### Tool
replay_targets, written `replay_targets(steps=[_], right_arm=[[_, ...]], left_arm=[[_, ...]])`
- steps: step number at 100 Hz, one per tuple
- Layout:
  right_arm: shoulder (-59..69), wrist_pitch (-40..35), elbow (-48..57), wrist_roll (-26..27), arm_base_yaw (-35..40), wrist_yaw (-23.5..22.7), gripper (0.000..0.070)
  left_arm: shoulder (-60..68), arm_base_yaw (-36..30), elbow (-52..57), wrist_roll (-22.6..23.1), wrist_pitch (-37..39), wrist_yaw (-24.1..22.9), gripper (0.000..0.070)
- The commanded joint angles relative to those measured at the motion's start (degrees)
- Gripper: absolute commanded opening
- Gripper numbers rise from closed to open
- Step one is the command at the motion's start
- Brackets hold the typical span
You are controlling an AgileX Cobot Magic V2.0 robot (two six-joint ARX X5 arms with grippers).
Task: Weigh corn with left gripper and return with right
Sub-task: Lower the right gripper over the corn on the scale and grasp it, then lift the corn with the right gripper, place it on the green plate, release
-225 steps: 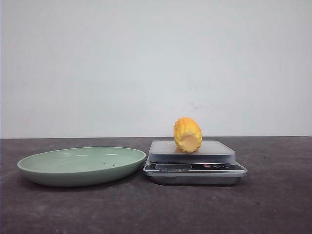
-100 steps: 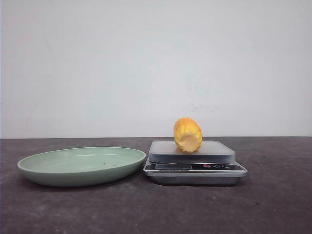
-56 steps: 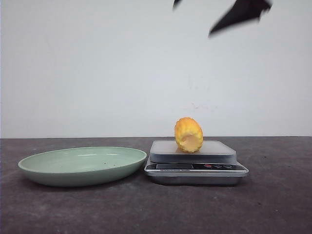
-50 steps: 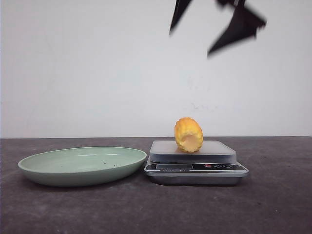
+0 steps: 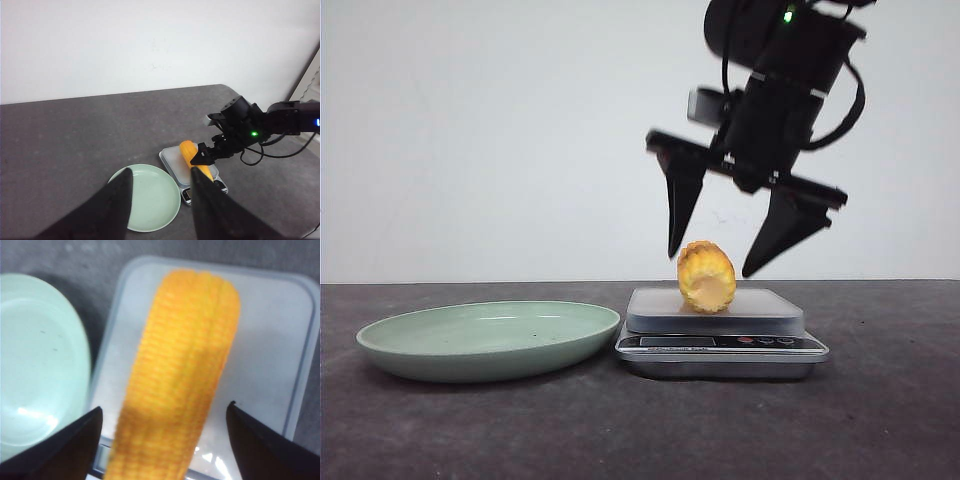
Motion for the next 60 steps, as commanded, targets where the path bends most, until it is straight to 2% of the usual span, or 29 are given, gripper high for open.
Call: replay_targets(steps=[1, 7, 12, 16, 22, 37, 60], right_arm=[[1.9, -0.5, 0.7, 1.3, 0.4, 0.0, 0.0465], [2.6, -1.1, 0.7, 1.3, 0.4, 0.0, 0.0435], [3.3, -1.7, 0.7, 1.5, 0.4, -0.1, 0.0353], [3.5, -2.5, 0.7, 1.5, 0.4, -0.6, 0.0236], [3.8, -3.0, 0.7, 1.1, 0.4, -1.7, 0.0], [3.0, -0.2, 0.8, 1.1, 0.4, -4.9, 0.0006], [-5.2, 5.2, 6.8, 0.7, 1.7, -4.5, 0.0006]], left_arm=[[0.6, -0.5, 0.7, 1.1, -1.7, -0.4, 0.0189], [0.6, -0.5, 0.3, 1.2, -1.7, -0.4, 0.0189], [0.6, -0.5, -0.1, 1.3, -1.7, -0.7, 0.0189], [0.6, -0.5, -0.3, 1.4, -1.7, -1.5, 0.0189], [0.6, -0.5, -0.7, 1.4, -1.7, -2.8, 0.0189], [0.6, -0.5, -1.2, 1.4, -1.7, -4.3, 0.0189], [0.6, -0.5, -1.2, 1.4, -1.7, -4.3, 0.0189]])
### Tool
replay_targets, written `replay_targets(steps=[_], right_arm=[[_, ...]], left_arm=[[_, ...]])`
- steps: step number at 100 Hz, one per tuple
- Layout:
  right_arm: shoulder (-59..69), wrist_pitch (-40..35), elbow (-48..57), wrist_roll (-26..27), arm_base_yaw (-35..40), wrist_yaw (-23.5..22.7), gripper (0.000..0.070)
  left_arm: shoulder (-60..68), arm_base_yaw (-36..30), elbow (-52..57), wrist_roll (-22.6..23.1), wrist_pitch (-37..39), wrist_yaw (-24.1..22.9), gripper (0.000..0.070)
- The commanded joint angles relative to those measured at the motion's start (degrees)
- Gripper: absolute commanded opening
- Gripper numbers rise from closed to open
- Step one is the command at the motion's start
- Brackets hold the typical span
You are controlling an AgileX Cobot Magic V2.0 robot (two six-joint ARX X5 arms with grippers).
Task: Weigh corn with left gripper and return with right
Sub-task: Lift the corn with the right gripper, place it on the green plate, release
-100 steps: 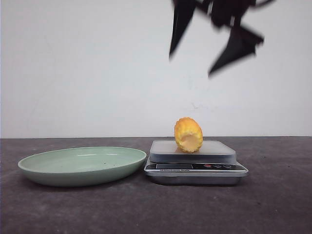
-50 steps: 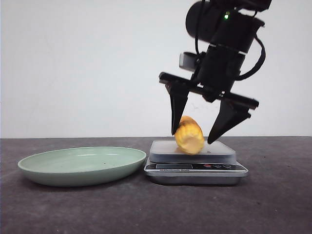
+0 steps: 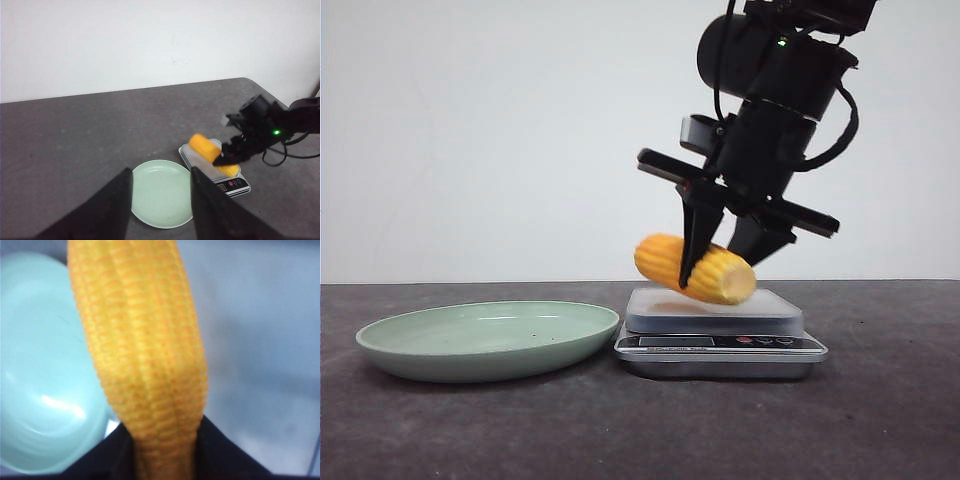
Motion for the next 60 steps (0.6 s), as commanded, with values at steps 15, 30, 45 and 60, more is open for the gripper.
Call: replay_targets(steps=[15, 30, 45, 60], right_arm=[[-6.7, 6.3, 13.4, -0.4, 4.0, 0.0, 0.0005], [-6.7, 6.4, 20.5, -0.5, 7.2, 0.3, 0.0005], [-5.8, 5.7, 20.8, -0.5, 11.1, 4.7, 0.0005], [-1.4, 0.5, 20.8, 0.5, 14.1, 5.6, 0.0005]], left_arm=[[0.6, -0.5, 0.8, 0.4, -1.0, -0.4, 0.0189], [0.6, -0.5, 0.6, 0.6, 0.4, -0.4, 0.0189], [0.6, -0.5, 0.3, 0.7, 0.4, -0.4, 0.0189], [0.6, -0.5, 0.0, 0.6, 0.3, -0.4, 0.0189]])
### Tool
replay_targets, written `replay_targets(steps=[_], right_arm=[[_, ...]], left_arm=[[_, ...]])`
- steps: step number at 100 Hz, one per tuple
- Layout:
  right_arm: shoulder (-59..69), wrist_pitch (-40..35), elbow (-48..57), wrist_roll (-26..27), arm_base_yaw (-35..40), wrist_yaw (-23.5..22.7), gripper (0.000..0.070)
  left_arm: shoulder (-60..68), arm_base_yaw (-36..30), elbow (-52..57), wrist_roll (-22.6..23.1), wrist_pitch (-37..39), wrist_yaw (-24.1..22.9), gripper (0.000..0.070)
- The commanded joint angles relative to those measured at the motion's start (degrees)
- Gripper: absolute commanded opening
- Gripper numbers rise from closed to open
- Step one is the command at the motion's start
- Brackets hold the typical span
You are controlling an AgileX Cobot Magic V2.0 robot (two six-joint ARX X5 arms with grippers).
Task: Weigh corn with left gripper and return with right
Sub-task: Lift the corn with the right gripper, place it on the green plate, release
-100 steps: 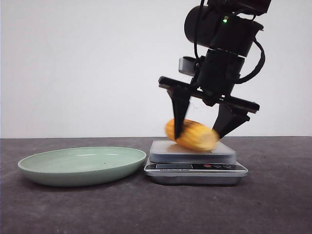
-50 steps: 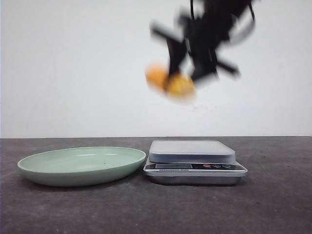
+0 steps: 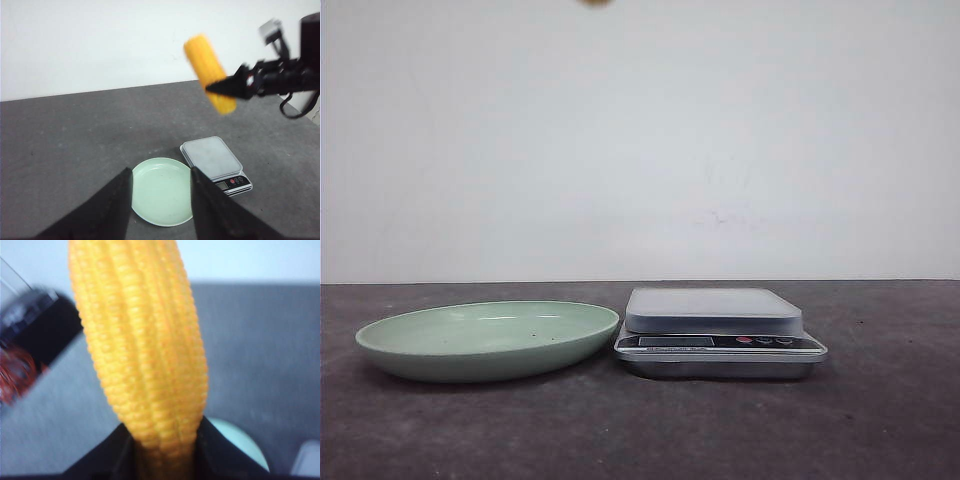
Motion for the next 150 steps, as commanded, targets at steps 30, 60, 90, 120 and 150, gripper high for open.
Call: replay_targets(steps=[30, 60, 90, 120, 150], right_arm=[[18.6, -4.2, 0.6, 10.1, 5.3, -3.3, 0.0005], [29.6, -4.6, 0.6, 18.4, 6.6, -8.7, 0.0005], [30.1, -5.4, 0.6, 21.0, 6.8, -6.1, 0.0569], [26.5, -4.3, 4.2, 17.6, 5.1, -5.0, 0.07], [10.9, -6.4, 11.8, -7.7, 7.1, 14.3, 0.0007]], left_arm=[[0.6, -0.5, 0.8, 0.5, 0.2, -0.2, 0.0189], [0.6, -0.5, 0.8, 0.2, -1.0, -0.2, 0.0189], [0.6, -0.5, 0.7, 0.1, -1.4, -0.1, 0.0189], [0.6, -0.5, 0.8, 0.1, -1.4, -0.1, 0.0189], [0.6, -0.5, 0.7, 0.2, -1.4, -0.2, 0.0189]])
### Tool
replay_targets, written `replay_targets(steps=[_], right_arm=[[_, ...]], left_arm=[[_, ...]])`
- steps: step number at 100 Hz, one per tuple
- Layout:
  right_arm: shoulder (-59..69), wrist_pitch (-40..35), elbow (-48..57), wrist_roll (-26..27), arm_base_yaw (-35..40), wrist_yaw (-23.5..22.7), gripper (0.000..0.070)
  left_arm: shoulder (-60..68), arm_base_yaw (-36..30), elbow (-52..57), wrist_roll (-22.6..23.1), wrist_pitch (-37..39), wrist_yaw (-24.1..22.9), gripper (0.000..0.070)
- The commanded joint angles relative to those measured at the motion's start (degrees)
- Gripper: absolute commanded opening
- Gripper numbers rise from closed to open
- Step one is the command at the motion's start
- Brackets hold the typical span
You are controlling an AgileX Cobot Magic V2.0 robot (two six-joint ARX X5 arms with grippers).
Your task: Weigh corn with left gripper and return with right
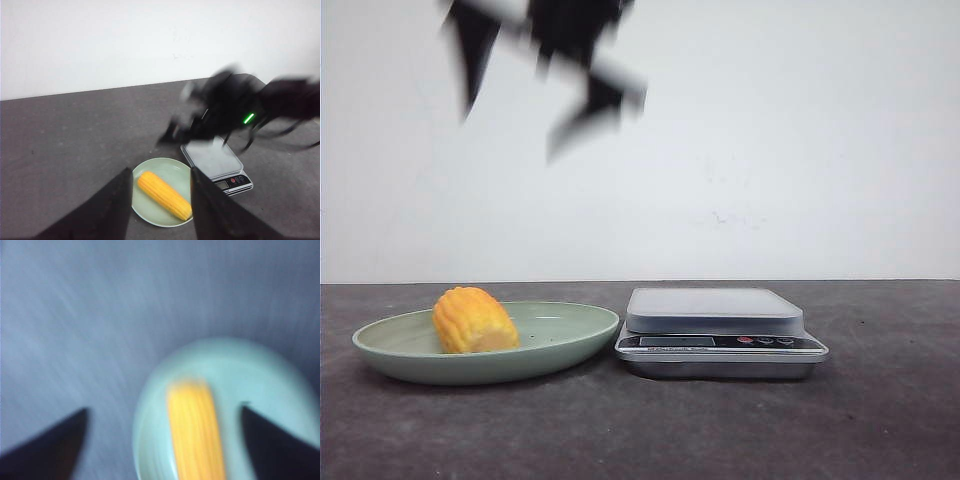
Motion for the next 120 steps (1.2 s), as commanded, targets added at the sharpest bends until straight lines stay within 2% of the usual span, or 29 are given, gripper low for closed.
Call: replay_targets(steps=[1, 11, 17, 23, 32, 47, 60, 83, 120], right_arm=[[-3.3, -1.2, 1.0, -15.6, 3.0, 7.5, 0.0008], [-8.7, -3.9, 1.0, -25.2, 6.6, 18.4, 0.0007], [-11.4, -5.0, 1.0, -27.3, 8.7, 23.1, 0.0007], [-13.8, -5.0, 1.0, -27.9, 10.7, 25.5, 0.0007], [-16.6, -1.9, 1.0, -30.6, 14.1, 25.8, 0.0007], [-18.6, 4.5, 1.0, -41.8, 21.2, 25.8, 0.0007], [-18.8, 3.6, 1.0, -48.1, 24.2, 26.0, 0.0007], [-18.8, -4.9, 1.0, -48.1, 25.3, 25.9, 0.0007], [-18.8, -4.9, 1.0, -48.1, 25.2, 25.9, 0.0007]], left_arm=[[0.6, -0.5, 0.9, 0.2, -1.4, -0.2, 0.0189], [0.6, -0.5, 0.9, 0.6, -1.4, -0.2, 0.0189], [0.6, -0.5, 0.8, 0.6, -1.4, -0.3, 0.0189], [0.6, -0.5, 0.4, 0.6, -1.4, -0.7, 0.0189], [0.6, -0.5, -0.4, 0.6, -1.4, -1.6, 0.0189], [0.6, -0.5, -1.6, 0.1, -1.5, -1.6, 0.0189], [0.6, -0.5, -1.8, -1.5, -1.5, -1.6, 0.0189], [0.5, -0.5, -1.5, -1.5, -1.3, -1.6, 0.019], [0.5, -0.5, -1.5, -1.5, -1.3, -1.6, 0.019]])
